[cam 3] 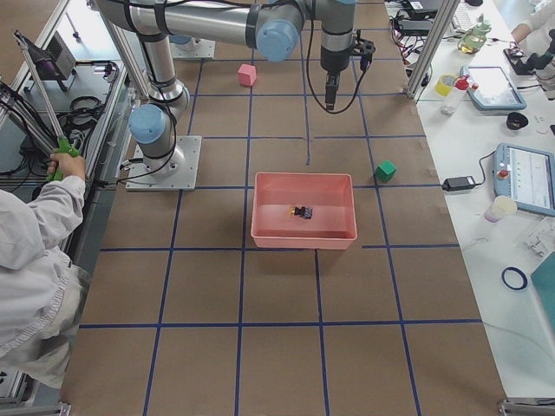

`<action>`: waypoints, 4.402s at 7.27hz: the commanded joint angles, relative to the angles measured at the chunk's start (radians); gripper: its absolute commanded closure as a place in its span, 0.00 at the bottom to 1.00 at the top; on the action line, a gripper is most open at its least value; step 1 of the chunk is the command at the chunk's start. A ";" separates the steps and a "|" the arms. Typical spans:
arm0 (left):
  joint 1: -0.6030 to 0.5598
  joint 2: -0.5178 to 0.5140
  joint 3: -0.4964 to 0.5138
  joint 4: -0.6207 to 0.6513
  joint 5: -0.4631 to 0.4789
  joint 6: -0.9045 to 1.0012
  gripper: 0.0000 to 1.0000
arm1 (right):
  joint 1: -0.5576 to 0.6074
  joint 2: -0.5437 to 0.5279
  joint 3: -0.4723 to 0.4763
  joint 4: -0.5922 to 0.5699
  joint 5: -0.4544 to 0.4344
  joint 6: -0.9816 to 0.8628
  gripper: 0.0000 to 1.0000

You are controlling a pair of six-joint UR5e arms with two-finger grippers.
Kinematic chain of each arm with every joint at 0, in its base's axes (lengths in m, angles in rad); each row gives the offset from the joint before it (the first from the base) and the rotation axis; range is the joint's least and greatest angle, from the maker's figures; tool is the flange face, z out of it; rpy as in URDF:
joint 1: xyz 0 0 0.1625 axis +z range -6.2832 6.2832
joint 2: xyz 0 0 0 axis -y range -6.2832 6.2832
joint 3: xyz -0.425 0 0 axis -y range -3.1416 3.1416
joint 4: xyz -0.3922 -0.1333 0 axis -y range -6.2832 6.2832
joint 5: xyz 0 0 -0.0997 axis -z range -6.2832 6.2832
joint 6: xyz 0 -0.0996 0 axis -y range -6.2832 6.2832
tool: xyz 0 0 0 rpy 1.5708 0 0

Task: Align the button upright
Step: 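Move the right gripper over the pink tray toward the black button switch, then lower the right gripper into the tray and grasp the button switch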

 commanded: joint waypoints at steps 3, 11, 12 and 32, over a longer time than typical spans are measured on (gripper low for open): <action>-0.001 0.004 0.000 -0.005 0.009 -0.002 0.00 | -0.249 0.123 0.152 -0.206 0.046 -0.276 0.00; 0.004 0.011 0.001 -0.136 0.005 -0.002 0.00 | -0.295 0.177 0.311 -0.410 0.000 -0.295 0.00; 0.004 0.016 0.009 -0.182 0.007 -0.003 0.00 | -0.295 0.179 0.324 -0.438 -0.003 -0.295 0.00; 0.002 0.017 -0.012 -0.063 0.004 0.000 0.00 | -0.311 0.271 0.444 -0.627 -0.003 -0.400 0.00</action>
